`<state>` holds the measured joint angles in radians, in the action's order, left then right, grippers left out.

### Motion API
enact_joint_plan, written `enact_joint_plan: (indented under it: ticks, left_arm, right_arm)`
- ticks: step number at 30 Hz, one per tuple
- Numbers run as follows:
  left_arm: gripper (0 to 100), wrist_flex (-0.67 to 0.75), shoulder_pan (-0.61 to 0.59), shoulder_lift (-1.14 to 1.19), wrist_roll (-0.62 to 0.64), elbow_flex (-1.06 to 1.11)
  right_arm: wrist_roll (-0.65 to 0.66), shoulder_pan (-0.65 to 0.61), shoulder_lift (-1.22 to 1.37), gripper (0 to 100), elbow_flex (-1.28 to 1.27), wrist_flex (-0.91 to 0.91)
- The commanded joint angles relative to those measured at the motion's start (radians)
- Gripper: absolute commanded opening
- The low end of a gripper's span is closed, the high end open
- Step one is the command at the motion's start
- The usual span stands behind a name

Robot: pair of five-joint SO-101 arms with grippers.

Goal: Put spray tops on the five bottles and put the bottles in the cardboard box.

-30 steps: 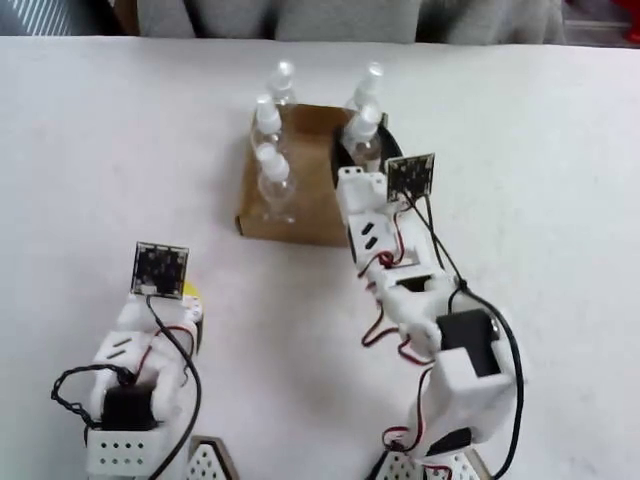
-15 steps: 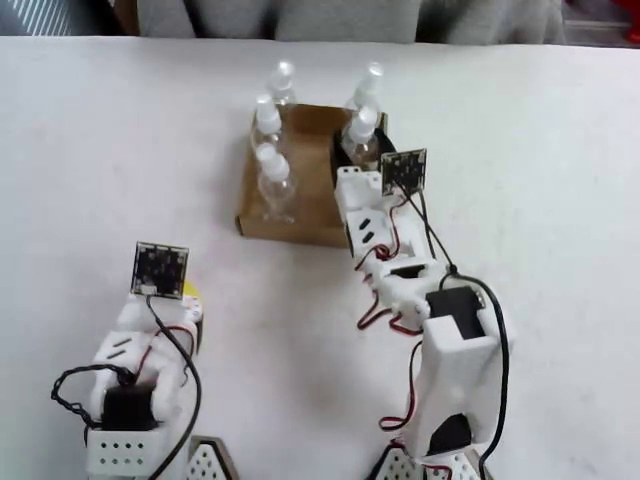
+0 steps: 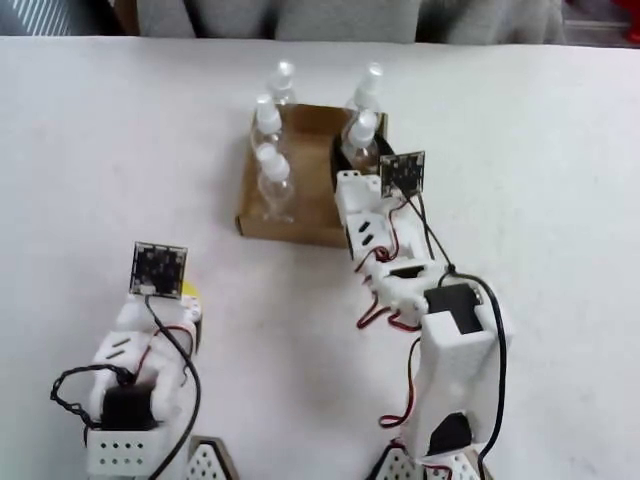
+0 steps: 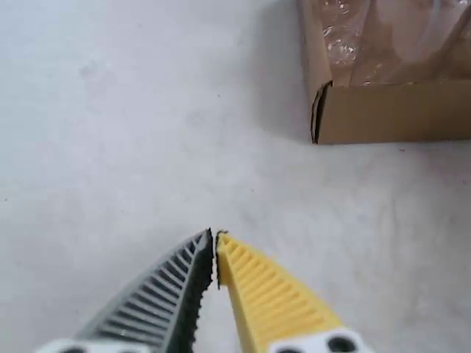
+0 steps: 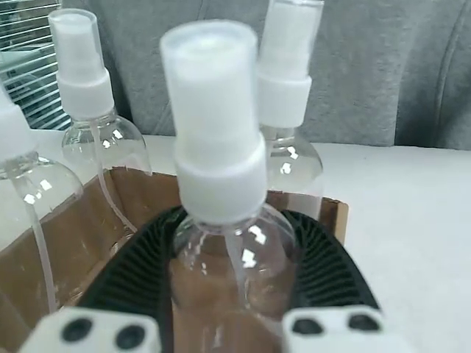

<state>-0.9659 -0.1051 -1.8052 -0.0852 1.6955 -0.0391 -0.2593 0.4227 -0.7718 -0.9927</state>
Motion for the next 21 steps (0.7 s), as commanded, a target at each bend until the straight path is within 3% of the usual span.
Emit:
enact_joint_plan:
  ticks: [1, 8, 14, 21]
  left_arm:
    - [2, -0.006, -0.007, -0.007, -0.009, -0.002]
    - [2, -0.006, -0.007, -0.005, -0.009, -0.002]
    - [2, -0.008, -0.007, -0.005, -0.009, -0.002]
    - [2, -0.008, -0.008, -0.005, -0.009, -0.002]
  right_arm:
    - [-0.005, 0.005, -0.007, 1.8, 0.034, -0.013]
    - [-0.005, 0.007, -0.007, 3.2, 0.034, -0.013]
    - [-0.005, -0.007, -0.018, 19.9, 0.006, -0.013]
    - [-0.005, -0.018, -0.025, 23.5, -0.003, -0.013]
